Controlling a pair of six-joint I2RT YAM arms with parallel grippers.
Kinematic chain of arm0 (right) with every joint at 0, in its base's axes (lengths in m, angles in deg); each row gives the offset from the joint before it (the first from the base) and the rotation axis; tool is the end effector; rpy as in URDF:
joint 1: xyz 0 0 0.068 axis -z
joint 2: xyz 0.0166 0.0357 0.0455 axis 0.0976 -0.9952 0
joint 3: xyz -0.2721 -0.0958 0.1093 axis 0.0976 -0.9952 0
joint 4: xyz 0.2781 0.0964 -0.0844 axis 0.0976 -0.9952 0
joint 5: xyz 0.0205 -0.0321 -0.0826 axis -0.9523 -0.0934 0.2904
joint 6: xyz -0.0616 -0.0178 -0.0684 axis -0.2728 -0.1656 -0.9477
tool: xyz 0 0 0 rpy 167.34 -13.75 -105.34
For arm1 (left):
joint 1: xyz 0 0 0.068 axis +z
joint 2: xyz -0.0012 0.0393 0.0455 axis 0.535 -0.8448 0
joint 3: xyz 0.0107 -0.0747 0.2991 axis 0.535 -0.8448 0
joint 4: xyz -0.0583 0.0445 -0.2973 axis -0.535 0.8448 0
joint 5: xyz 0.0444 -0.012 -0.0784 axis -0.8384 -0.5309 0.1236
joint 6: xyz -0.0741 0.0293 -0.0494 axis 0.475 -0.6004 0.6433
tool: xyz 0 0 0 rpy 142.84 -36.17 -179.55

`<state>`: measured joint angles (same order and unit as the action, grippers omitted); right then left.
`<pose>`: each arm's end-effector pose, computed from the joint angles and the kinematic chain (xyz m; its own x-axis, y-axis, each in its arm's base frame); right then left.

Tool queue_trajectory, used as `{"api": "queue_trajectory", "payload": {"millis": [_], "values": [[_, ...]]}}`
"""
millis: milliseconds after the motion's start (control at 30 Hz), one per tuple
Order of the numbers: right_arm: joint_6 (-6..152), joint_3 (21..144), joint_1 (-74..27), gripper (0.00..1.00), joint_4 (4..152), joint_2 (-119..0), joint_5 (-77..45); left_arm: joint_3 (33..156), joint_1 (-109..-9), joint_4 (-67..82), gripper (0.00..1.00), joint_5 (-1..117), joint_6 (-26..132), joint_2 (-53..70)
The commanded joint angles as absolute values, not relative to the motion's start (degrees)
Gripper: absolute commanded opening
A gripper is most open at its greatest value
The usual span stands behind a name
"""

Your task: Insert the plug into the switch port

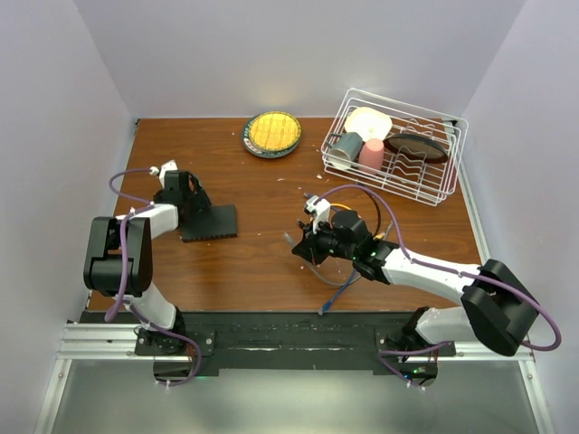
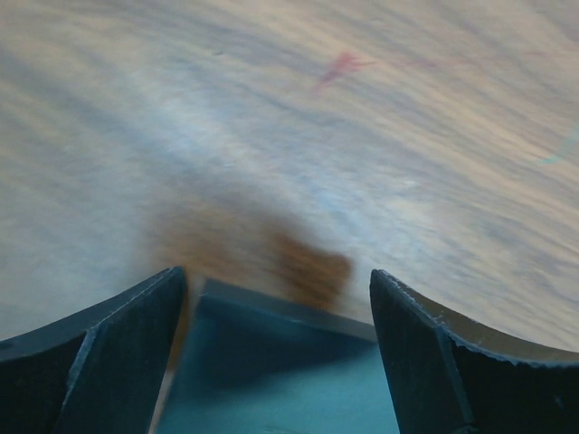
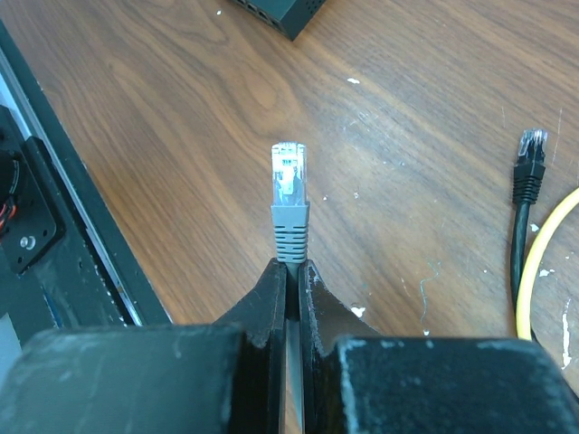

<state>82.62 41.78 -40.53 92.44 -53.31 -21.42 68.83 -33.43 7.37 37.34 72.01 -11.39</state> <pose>0.2244 0.2619 0.1952 -0.5285 -0.1566 -0.8343 -0.7273 0.5905 0.3499 0.3927 0.0104 0.1168 -0.5633 -0.4908 -0.6647 -0.4835 0.8482 -0.2165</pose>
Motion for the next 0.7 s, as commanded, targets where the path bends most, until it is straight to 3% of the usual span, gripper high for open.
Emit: {"api": "queue_trajectory", "payload": {"millis": [0,367,667], "values": [[82.69,41.08,-40.81,0.00,93.44,-51.37,-22.45,64.67,-33.49,6.67,0.86,48.17,73.13,-12.85],[83.04,41.25,-40.81,0.00,93.18,-51.28,-22.27,57.29,-34.45,1.40,0.72,59.95,74.63,-7.32],[83.22,42.22,-40.98,0.00,93.09,-52.16,-22.18,52.28,-37.53,1.13,0.70,60.92,76.21,0.67]]}}
